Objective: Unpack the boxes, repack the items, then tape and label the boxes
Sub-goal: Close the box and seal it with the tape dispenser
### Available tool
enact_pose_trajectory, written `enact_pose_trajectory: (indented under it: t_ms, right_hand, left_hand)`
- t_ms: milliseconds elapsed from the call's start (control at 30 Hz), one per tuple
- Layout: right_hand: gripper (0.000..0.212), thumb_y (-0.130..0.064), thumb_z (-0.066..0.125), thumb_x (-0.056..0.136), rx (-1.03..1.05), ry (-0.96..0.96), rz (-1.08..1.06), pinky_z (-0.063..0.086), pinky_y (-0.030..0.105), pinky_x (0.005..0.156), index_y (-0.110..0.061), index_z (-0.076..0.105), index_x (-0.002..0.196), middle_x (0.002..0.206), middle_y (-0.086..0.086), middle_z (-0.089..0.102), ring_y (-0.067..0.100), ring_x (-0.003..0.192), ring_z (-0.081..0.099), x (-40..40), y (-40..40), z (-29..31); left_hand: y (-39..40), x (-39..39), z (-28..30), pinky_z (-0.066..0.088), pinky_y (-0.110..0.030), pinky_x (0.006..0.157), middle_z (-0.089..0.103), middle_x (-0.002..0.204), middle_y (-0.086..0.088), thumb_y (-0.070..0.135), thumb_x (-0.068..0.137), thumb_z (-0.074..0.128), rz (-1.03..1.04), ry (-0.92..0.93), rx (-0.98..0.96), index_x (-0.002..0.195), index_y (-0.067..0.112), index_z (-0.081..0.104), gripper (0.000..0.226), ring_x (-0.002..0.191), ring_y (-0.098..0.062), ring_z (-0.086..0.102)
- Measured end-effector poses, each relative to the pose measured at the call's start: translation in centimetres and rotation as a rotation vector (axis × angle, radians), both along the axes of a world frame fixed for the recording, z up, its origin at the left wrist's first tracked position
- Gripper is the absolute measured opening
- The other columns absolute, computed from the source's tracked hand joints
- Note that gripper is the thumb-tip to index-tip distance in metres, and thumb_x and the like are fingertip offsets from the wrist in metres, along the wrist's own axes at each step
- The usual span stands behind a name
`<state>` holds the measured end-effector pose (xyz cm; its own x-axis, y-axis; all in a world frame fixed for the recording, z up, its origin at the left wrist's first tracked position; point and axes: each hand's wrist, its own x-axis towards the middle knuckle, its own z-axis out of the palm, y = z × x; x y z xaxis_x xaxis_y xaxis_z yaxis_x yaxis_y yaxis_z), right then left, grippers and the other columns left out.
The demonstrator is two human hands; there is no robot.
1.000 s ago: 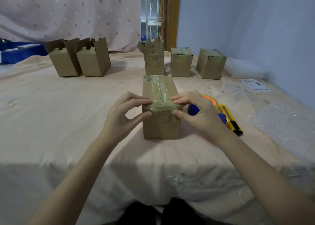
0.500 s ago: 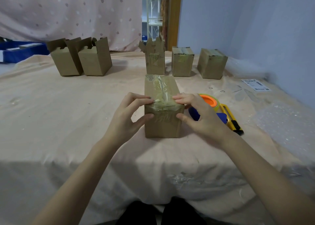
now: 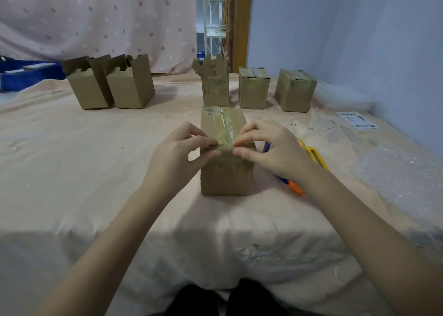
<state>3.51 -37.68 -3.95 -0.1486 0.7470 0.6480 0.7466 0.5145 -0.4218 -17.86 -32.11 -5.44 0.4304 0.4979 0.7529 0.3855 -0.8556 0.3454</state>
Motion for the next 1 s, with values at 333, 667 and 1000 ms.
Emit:
enact_pose_trajectory:
  t_ms: [333,667,1000]
  right_hand:
    - [0.039,-0.037,0.060,0.088,0.174,-0.162,-0.019,0.042,0.028,0.082,-0.009,0.070,0.113,0.101,0.003,0.061,0.013,0.097,0.046,0.2,-0.1,-2.2]
    - [0.033,-0.025,0.051,0.093,0.204,-0.235,-0.026,0.036,0.027,0.082,-0.012,0.067,0.120,0.105,0.002,0.059,0.023,0.089,0.045,-0.2,0.2,-2.7]
    - [0.036,-0.013,0.044,0.100,-0.314,0.227,-0.039,0.034,0.022,0.108,-0.016,0.052,0.135,0.136,-0.003,0.053,0.006,0.125,0.046,2.2,3.0,4.7]
  left_hand:
    - [0.2,-0.5,-2.0,0.051,-0.032,0.069,0.057,0.098,-0.006,0.036,0.089,0.056,0.051,0.078,0.212,0.113,0.008,0.067,0.039,0.086,-0.018,0.057]
    - [-0.3,0.4,-1.6,0.047,-0.032,0.072,0.055,0.093,-0.010,0.029,0.091,0.050,0.076,0.063,0.131,0.113,0.007,0.069,0.037,0.083,-0.023,0.057]
    - [-6.8,1.5,-0.3,0.047,-0.038,0.062,0.057,0.079,0.004,0.032,0.091,0.055,0.360,-0.212,-0.255,0.102,0.015,0.053,0.020,0.069,-0.017,0.057]
